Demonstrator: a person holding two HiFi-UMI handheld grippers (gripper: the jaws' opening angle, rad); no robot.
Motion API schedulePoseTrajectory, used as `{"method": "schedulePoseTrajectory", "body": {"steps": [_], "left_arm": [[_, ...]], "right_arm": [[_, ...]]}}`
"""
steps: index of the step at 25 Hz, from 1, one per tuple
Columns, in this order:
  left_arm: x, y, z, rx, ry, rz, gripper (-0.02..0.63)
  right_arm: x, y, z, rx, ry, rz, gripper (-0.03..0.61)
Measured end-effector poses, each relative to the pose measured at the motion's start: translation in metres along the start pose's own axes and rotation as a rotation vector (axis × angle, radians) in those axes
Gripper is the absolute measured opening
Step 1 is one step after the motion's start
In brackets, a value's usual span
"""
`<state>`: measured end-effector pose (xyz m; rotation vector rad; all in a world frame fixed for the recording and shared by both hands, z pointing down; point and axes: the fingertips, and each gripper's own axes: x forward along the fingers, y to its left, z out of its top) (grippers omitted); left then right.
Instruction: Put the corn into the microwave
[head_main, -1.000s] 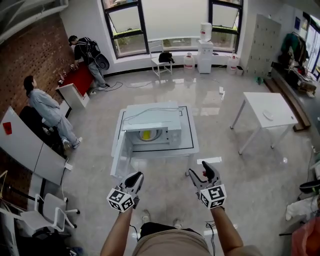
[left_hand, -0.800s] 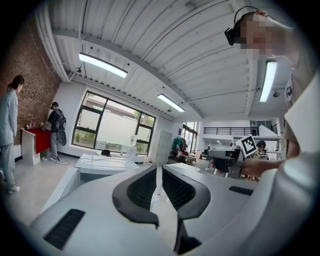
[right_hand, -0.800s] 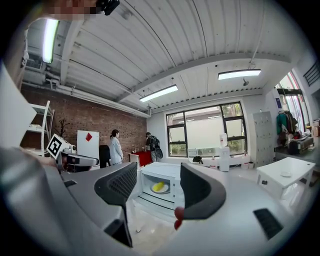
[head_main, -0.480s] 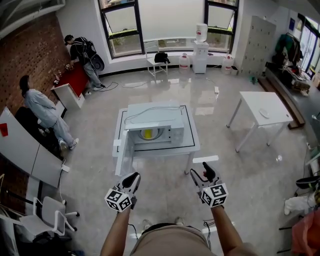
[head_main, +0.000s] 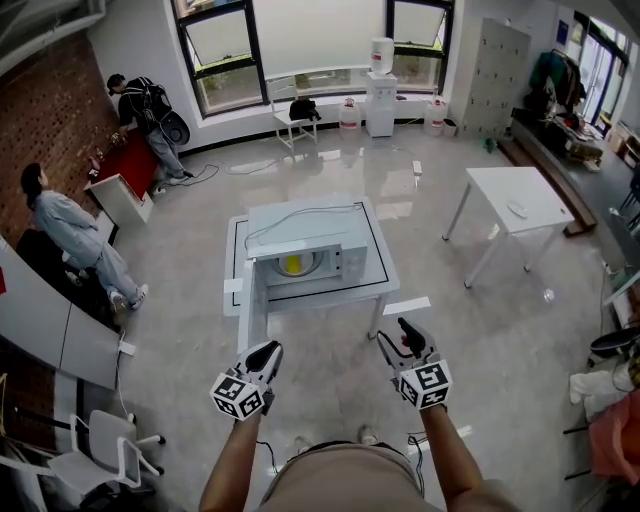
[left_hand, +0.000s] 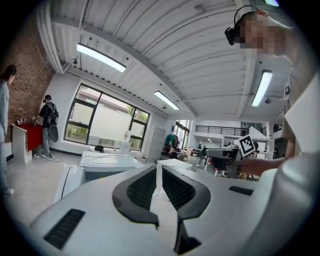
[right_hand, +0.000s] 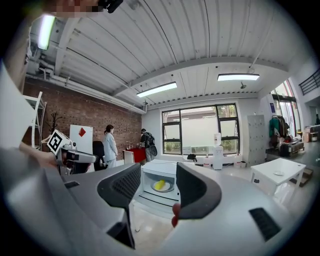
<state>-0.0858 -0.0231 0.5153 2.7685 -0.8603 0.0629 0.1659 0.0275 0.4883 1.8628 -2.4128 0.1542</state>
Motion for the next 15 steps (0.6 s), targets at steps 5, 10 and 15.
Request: {"method": "schedulePoseTrajectory", "body": {"steps": [5,10,15], "left_arm": [[0.001,0.005,-0.004,-0.001,0.015,-0.043,0.023],[0.007,0.007,-0.004,0.001,0.029,-0.072,0.023],[0.011,0.006,-0.002,0.008,0.028,-0.087,0.023]], "right_arm": [[-0.001,0.01,0.003,0.001,-0.005,-0.021,0.23],[-0.006,0.011,0.005,0.0,-0.019,-0.054,0.221],[-0.011,0.019,0.002,0.009,-0.043,-0.07,0.201]]}}
